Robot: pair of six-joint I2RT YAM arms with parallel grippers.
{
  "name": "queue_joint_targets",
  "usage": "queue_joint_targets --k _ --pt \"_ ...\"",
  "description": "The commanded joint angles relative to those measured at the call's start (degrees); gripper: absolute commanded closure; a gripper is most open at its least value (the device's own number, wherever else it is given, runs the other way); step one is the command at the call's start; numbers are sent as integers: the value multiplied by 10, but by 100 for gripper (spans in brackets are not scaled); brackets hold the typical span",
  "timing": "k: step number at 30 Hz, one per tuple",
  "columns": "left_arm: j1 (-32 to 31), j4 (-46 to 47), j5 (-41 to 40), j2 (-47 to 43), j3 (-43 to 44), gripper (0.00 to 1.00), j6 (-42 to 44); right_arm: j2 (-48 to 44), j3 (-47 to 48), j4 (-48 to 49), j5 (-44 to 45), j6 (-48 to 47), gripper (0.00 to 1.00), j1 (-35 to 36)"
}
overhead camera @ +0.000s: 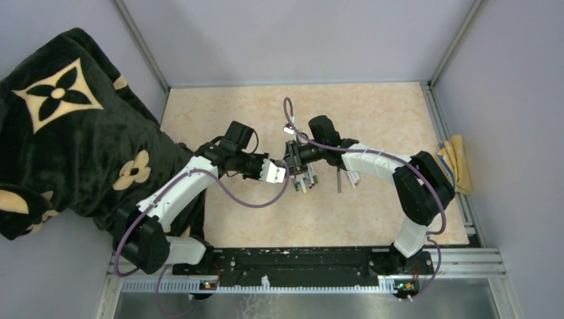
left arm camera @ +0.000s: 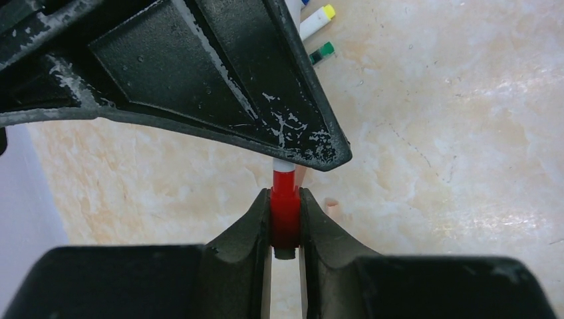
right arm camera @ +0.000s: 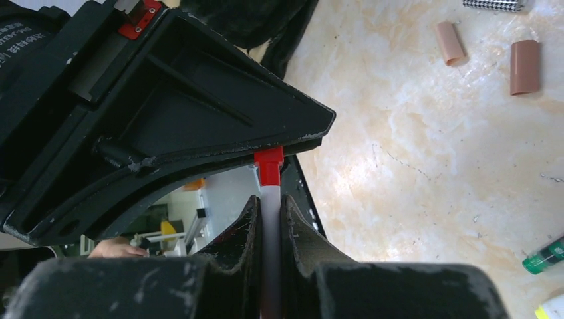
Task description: Open the pen caps
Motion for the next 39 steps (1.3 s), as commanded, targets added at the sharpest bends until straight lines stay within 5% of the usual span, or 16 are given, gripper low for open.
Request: queue_joint_targets --k 1,12,39 --pt "-4 -4 -35 -5 -19 93 42 -17 5 -10 30 -21 100 3" --pt "6 51 -186 -3 -68 100 103 -91 -57 -106 61 -92 100 -25" --pt "88 80 -229 26 -65 100 168 -229 -133 -212 87 -136 100 -74"
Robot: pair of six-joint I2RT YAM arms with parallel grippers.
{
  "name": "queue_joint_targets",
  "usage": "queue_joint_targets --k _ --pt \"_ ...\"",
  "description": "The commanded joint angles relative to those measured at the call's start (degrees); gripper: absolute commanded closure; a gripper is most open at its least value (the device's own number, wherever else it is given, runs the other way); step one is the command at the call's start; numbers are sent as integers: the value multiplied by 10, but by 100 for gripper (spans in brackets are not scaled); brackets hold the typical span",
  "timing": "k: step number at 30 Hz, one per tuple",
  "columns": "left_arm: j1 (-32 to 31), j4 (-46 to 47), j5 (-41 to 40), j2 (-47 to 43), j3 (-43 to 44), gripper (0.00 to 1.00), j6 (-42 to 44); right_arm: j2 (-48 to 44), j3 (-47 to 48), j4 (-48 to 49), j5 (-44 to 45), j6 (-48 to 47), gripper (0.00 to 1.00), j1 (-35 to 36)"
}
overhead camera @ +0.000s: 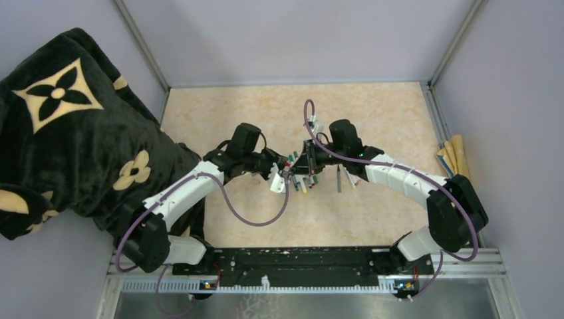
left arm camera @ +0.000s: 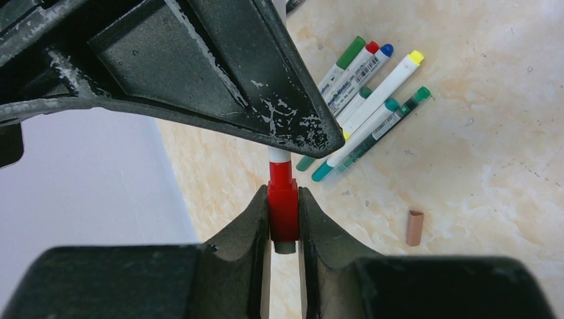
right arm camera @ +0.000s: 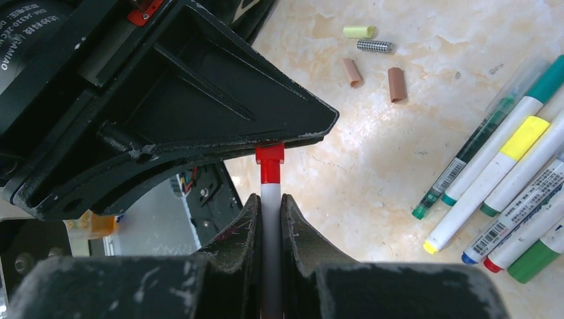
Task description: Open the pen caps
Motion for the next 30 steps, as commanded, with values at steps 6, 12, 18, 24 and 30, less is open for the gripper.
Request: queue_joint_targets --k 6,12,18,24,30 --pt "137 -104 -239 18 -25 100 30 -124 -58 -189 -39 -6 100 -48" --pt "149 -131 -185 13 -6 100 6 -168 -72 -173 6 8 100 -50" --pt "149 -118 -71 20 17 99 -134 -159 -65 -149 293 36 100 -49" --pt "148 -130 -24 86 30 88 -223 -45 -61 -89 486 39 100 -12" --pt "148 -104 -12 124 14 82 -264 24 -65 -35 567 60 100 20"
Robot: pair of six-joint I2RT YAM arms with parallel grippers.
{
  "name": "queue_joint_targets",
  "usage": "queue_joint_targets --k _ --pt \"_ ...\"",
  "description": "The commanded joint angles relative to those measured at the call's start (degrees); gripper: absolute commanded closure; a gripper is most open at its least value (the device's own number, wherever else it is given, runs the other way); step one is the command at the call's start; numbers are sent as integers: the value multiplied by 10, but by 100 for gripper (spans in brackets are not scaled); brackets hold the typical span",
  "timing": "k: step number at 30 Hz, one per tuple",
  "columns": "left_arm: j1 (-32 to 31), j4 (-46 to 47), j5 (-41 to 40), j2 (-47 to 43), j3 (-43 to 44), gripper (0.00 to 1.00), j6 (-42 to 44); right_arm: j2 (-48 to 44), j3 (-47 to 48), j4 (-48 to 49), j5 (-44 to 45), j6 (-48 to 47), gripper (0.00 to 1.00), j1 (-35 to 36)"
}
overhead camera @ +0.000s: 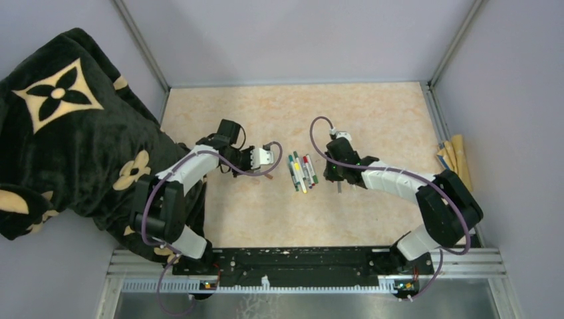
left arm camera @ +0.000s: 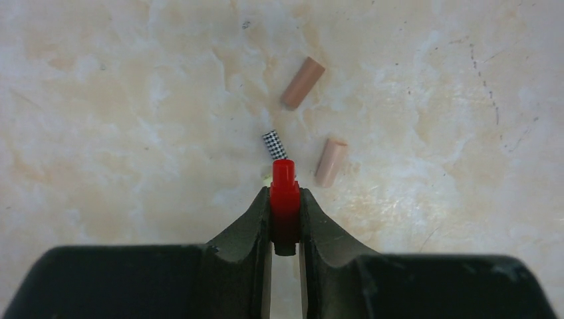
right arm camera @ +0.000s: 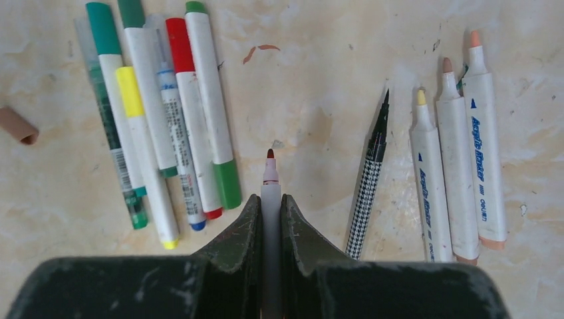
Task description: Open the pen caps
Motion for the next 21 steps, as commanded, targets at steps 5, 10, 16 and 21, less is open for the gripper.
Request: queue_joint_targets --k 5,10,16,21 --pt "-7 40 32 31 -22 73 -51 52 6 73 123 27 100 23" --pt "-15 64 12 56 -32 70 -55 62 -6 73 132 29 96 24" --pt "-25 81 -10 71 -37 69 -57 59 -14 71 136 29 91 24" --pt "-25 75 -16 68 -32 69 -61 54 -13 66 138 21 91 18"
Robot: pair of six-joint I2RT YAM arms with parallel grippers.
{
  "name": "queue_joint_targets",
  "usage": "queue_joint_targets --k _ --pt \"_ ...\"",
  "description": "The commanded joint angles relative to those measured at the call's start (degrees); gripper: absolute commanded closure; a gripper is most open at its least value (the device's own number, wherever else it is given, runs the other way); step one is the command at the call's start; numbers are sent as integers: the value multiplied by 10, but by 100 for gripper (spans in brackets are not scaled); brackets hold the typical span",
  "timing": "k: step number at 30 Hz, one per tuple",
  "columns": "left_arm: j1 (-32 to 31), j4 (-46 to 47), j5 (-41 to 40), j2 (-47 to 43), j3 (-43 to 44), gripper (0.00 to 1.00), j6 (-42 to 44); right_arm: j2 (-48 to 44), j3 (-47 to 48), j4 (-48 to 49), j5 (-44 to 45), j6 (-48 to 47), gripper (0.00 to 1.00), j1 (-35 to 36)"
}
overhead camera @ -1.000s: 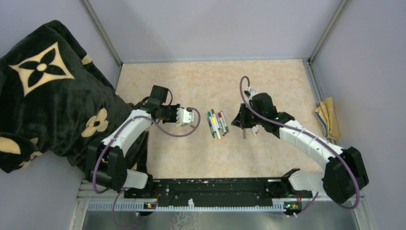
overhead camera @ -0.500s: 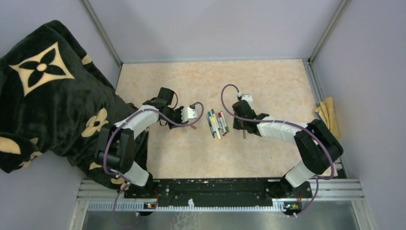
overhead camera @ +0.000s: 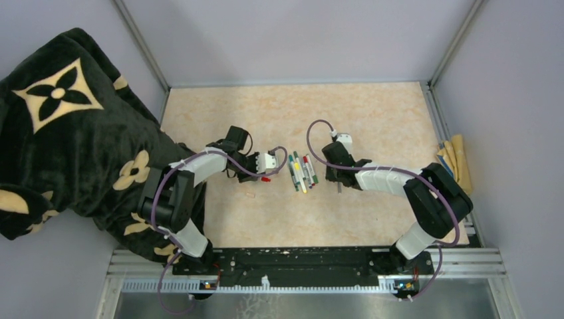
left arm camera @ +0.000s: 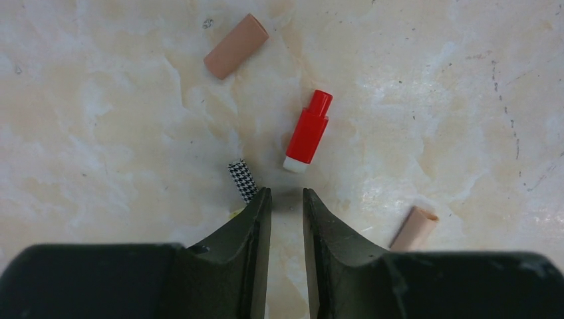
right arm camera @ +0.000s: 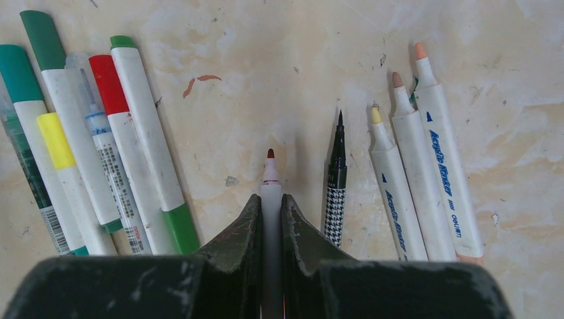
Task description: Open the pen caps
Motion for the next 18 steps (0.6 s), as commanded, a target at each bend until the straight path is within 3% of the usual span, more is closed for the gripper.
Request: queue_joint_targets --k 1,7,10,13,18 --pt "-2 2 -4 0 5 69 -11 -10 -2 8 16 -3 91 -5" --pt "-1 -33 4 -25 46 67 -23 -30 -8 -1 14 -23 70 -13" --pt "3 -62 18 -37 86 63 -34 -40 -4 -8 11 -27 67 -14" --pt "11 -121 47 -51 119 52 -26 -52 2 -13 4 -30 66 -15" --pt "15 -236 68 -74 95 41 66 -78 5 -17 -8 -29 73 -14"
